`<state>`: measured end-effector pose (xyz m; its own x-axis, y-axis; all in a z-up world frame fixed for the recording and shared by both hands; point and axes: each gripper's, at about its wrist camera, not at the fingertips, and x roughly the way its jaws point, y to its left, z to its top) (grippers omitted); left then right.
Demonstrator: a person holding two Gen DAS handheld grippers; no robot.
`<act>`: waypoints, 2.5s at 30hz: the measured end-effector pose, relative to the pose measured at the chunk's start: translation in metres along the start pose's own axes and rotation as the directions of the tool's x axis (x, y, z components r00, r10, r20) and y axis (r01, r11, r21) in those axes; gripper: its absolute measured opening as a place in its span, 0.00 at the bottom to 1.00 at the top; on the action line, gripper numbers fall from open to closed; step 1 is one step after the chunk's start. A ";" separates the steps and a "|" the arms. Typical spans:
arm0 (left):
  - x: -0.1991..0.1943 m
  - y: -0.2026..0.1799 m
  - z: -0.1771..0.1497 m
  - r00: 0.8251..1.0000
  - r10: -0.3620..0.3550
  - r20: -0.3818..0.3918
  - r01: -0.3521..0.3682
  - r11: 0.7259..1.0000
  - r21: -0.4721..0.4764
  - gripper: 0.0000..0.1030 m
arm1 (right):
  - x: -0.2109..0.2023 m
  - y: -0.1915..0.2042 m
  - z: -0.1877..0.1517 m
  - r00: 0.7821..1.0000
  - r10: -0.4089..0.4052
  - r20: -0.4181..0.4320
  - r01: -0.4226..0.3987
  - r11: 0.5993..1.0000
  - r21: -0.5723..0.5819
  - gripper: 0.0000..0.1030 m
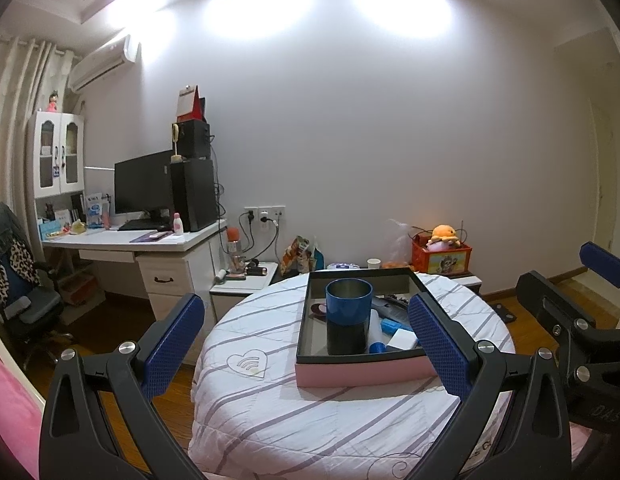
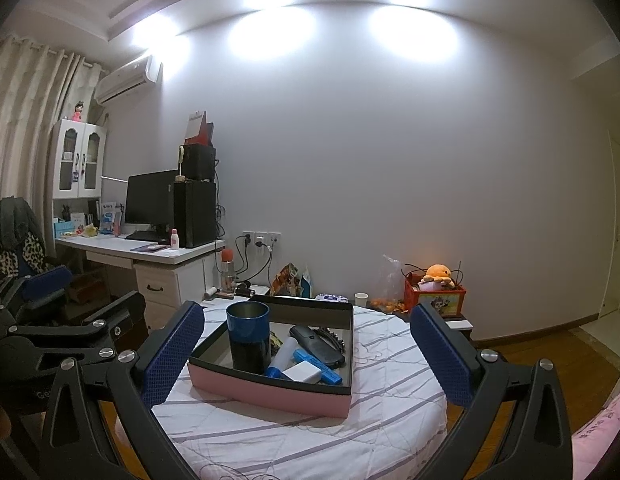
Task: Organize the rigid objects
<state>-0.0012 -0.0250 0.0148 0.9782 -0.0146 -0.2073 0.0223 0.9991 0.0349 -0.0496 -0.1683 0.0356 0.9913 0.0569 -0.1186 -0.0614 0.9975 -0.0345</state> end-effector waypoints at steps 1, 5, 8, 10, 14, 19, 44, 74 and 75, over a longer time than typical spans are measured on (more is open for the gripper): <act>0.000 0.000 0.000 1.000 0.001 -0.001 -0.001 1.000 0.001 1.00 | 0.000 0.000 0.000 1.000 0.000 -0.001 0.000 1.000 0.001 1.00; 0.000 0.001 0.000 1.000 0.004 -0.001 -0.004 1.000 0.002 1.00 | 0.000 0.001 0.000 1.000 0.000 -0.002 0.000 1.000 0.000 1.00; 0.001 0.001 0.000 1.000 0.007 -0.002 -0.007 1.000 0.001 1.00 | 0.000 0.001 0.000 1.000 0.000 -0.002 0.000 1.000 0.001 1.00; 0.001 0.002 0.000 1.000 0.010 -0.003 -0.010 1.000 0.002 1.00 | -0.001 0.002 0.000 1.000 0.001 -0.004 -0.001 1.000 0.002 1.00; 0.000 0.003 0.000 1.000 0.011 -0.003 -0.011 1.000 0.002 1.00 | -0.001 0.003 0.000 1.000 0.002 -0.008 -0.002 1.000 0.002 1.00; 0.000 0.003 0.000 1.000 0.009 -0.001 -0.009 1.000 0.003 1.00 | 0.001 0.003 0.000 1.000 0.001 -0.010 -0.001 1.000 0.001 1.00; 0.001 0.001 0.000 1.000 0.014 0.000 -0.014 1.000 0.012 1.00 | 0.002 0.005 -0.003 1.000 -0.009 -0.011 0.009 1.000 -0.003 1.00; 0.006 0.000 0.002 1.000 0.013 0.003 -0.013 1.000 0.004 1.00 | 0.003 0.003 -0.001 1.000 -0.008 -0.012 0.008 1.000 -0.003 1.00; 0.006 0.000 0.002 1.000 0.014 0.004 -0.014 1.000 0.005 1.00 | 0.003 0.003 -0.001 1.000 -0.006 -0.012 0.006 1.000 -0.002 1.00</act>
<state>0.0055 -0.0256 0.0153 0.9792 -0.0010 -0.2028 0.0098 0.9991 0.0424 -0.0466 -0.1647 0.0345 0.9902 0.0503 -0.1301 -0.0555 0.9978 -0.0370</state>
